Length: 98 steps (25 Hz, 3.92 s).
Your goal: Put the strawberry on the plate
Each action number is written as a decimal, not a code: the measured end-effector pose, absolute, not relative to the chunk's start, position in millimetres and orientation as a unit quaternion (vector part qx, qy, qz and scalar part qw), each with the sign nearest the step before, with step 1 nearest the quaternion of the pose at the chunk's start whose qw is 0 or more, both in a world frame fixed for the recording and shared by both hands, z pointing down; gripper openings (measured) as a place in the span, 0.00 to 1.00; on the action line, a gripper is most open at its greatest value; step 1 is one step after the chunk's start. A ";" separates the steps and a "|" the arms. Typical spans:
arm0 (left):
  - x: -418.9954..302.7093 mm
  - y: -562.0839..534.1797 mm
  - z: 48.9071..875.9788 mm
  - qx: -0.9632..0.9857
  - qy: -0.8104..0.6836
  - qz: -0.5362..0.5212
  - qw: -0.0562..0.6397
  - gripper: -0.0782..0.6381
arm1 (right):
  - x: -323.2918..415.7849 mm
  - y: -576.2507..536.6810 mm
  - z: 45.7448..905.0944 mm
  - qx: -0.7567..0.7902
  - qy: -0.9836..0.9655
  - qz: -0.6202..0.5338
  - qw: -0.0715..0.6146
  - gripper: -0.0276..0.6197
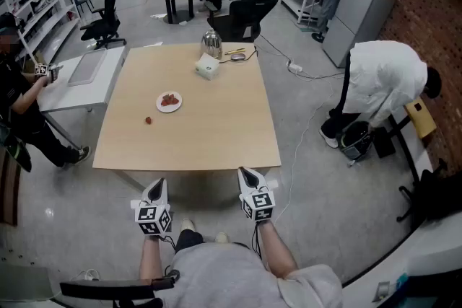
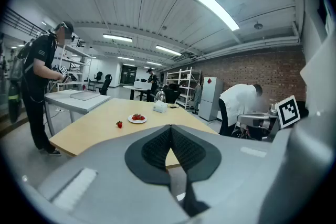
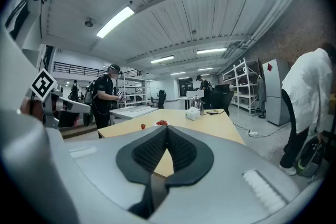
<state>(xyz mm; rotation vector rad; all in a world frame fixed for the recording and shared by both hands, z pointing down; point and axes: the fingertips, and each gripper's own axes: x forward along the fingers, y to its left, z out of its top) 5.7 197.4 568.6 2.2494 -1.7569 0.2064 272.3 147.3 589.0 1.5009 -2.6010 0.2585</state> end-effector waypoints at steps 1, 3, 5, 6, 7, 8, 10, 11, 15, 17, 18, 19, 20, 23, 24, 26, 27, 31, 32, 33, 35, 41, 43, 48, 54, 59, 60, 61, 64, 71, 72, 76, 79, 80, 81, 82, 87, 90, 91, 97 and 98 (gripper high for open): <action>6.9 197.6 569.4 0.779 -0.607 0.071 0.139 0.14 | 272.5 147.6 590.0 0.496 -0.862 0.085 0.064 0.05; 9.4 197.7 570.1 0.780 -0.607 0.071 0.138 0.14 | 273.8 148.1 591.2 0.496 -0.862 0.084 0.065 0.05; 11.7 197.1 568.7 0.780 -0.606 0.071 0.136 0.14 | 276.3 147.7 590.4 0.497 -0.861 0.083 0.065 0.05; 12.5 196.4 568.1 0.781 -0.606 0.070 0.136 0.14 | 277.7 147.3 589.5 0.497 -0.861 0.084 0.062 0.05; 13.0 195.4 568.1 0.781 -0.606 0.070 0.135 0.14 | 279.0 146.7 588.5 0.498 -0.861 0.086 0.057 0.05; 13.3 194.4 568.5 0.781 -0.606 0.069 0.135 0.14 | 280.3 146.1 587.8 0.498 -0.861 0.090 0.049 0.05; 13.6 193.3 569.3 0.781 -0.606 0.067 0.136 0.14 | 282.3 145.2 587.4 0.498 -0.861 0.097 0.037 0.05; 13.7 193.5 569.5 0.781 -0.606 0.067 0.136 0.14 | 283.2 145.3 587.6 0.498 -0.861 0.100 0.034 0.05; 16.2 194.9 572.7 0.779 -0.607 0.068 0.141 0.14 | 284.4 144.0 591.2 0.496 -0.862 0.100 0.040 0.05; 15.2 195.1 575.4 0.777 -0.609 0.068 0.145 0.14 | 281.6 142.3 595.4 0.492 -0.863 0.104 0.046 0.05; 13.5 195.2 576.8 0.775 -0.611 0.069 0.147 0.14 | 279.1 141.9 597.5 0.489 -0.864 0.106 0.049 0.05; 11.4 194.6 577.9 0.773 -0.613 0.069 0.149 0.14 | 276.1 141.0 599.2 0.486 -0.866 0.107 0.051 0.05; 9.0 193.0 578.8 0.771 -0.615 0.069 0.151 0.14 | 273.2 139.0 600.5 0.482 -0.868 0.108 0.053 0.05; 1.5 183.5 582.4 0.767 -0.619 0.070 0.153 0.14 | 265.4 126.7 605.0 0.477 -0.870 0.111 0.057 0.05; -1.8 179.0 583.8 0.766 -0.620 0.071 0.154 0.14 | 262.3 121.3 606.3 0.476 -0.870 0.111 0.057 0.05; -9.3 166.7 585.7 0.765 -0.621 0.074 0.155 0.14 | 254.4 108.4 607.8 0.474 -0.872 0.109 0.058 0.05; -13.0 159.0 586.4 0.764 -0.621 0.075 0.155 0.14 | 250.2 100.8 608.2 0.474 -0.872 0.108 0.058 0.05; -28.3 126.3 588.6 0.765 -0.619 0.080 0.160 0.14 | 232.3 70.0 610.7 0.473 -0.872 0.109 0.064 0.05; -32.9 117.6 588.7 0.765 -0.618 0.080 0.161 0.14 | 227.1 62.2 611.1 0.473 -0.872 0.110 0.066 0.05; -37.5 108.7 589.0 0.765 -0.617 0.081 0.163 0.14 | 221.8 54.5 611.3 0.473 -0.871 0.111 0.067 0.05; -45.9 90.6 590.6 0.767 -0.615 0.082 0.166 0.14 | 211.6 39.0 611.8 0.474 -0.870 0.114 0.069 0.05; -70.5 39.8 595.6 0.770 -0.606 0.088 0.178 0.14 | 183.3 -7.0 613.0 0.476 -0.867 0.121 0.082 0.05; -80.7 26.2 600.9 0.769 -0.605 0.088 0.186 0.14 | 173.5 -19.7 615.5 0.476 -0.866 0.121 0.087 0.05; -104.9 -5.7 612.7 0.766 -0.602 0.093 0.207 0.14 | 149.0 -49.5 620.0 0.479 -0.865 0.117 0.095 0.05; -129.3 -37.8 627.3 0.763 -0.597 0.105 0.227 0.14 | 120.6 -76.6 625.4 0.476 -0.865 0.123 0.106 0.05; -150.0 -62.7 648.5 0.758 -0.592 0.123 0.246 0.14 | 98.3 -94.8 631.9 0.478 -0.862 0.127 0.111 0.05; -153.8 -67.3 654.0 0.757 -0.590 0.127 0.250 0.14 | 93.9 -97.2 634.1 0.478 -0.861 0.129 0.113 0.05; -157.3 -72.2 659.7 0.756 -0.589 0.132 0.254 0.14 | 89.9 -99.7 636.0 0.479 -0.861 0.130 0.115 0.05; -165.8 -86.8 677.0 0.753 -0.583 0.147 0.267 0.14 | 81.7 -107.6 640.0 0.483 -0.857 0.133 0.120 0.05; -182.3 -112.6 710.5 0.744 -0.569 0.166 0.308 0.14 | 74.2 -113.8 639.8 0.507 -0.842 0.136 0.126 0.05; -183.3 -116.7 713.8 0.741 -0.569 0.166 0.314 0.14 | 75.9 -113.5 639.8 0.511 -0.839 0.138 0.128 0.05; -185.7 -131.0 731.7 0.730 -0.573 0.168 0.332 0.14 | 88.1 -110.2 643.6 0.527 -0.826 0.142 0.137 0.05; -185.9 -144.1 746.1 0.725 -0.574 0.176 0.338 0.22 | 99.1 -112.0 643.6 0.542 -0.816 0.142 0.141 0.05; -186.3 -148.3 751.0 0.722 -0.575 0.180 0.340 0.23 | 102.6 -113.7 643.5 0.547 -0.813 0.142 0.142 0.05; -186.6 -152.2 755.6 0.719 -0.576 0.183 0.343 0.24 | 106.1 -115.4 643.2 0.551 -0.810 0.141 0.143 0.05; -186.7 -155.6 759.8 0.715 -0.578 0.186 0.346 0.26 | 109.8 -117.0 642.7 0.556 -0.806 0.141 0.143 0.05; -193.0 -167.7 778.0 0.694 -0.593 0.203 0.356 0.35 | 123.7 -122.7 641.2 0.576 -0.791 0.146 0.146 0.05; -198.8 -174.0 785.4 0.683 -0.600 0.211 0.360 0.38 | 126.9 -125.7 642.4 0.581 -0.786 0.151 0.148 0.05; -199.6 -175.5 788.4 0.681 -0.599 0.216 0.362 0.39 | 127.5 -126.2 643.8 0.583 -0.784 0.153 0.149 0.05; -198.8 -177.5 801.3 0.681 -0.589 0.234 0.367 0.40 | 127.4 -124.1 653.5 0.590 -0.775 0.165 0.153 0.05; -198.2 -178.2 802.4 0.682 -0.588 0.235 0.366 0.39 | 127.6 -124.6 654.5 0.591 -0.775 0.166 0.153 0.05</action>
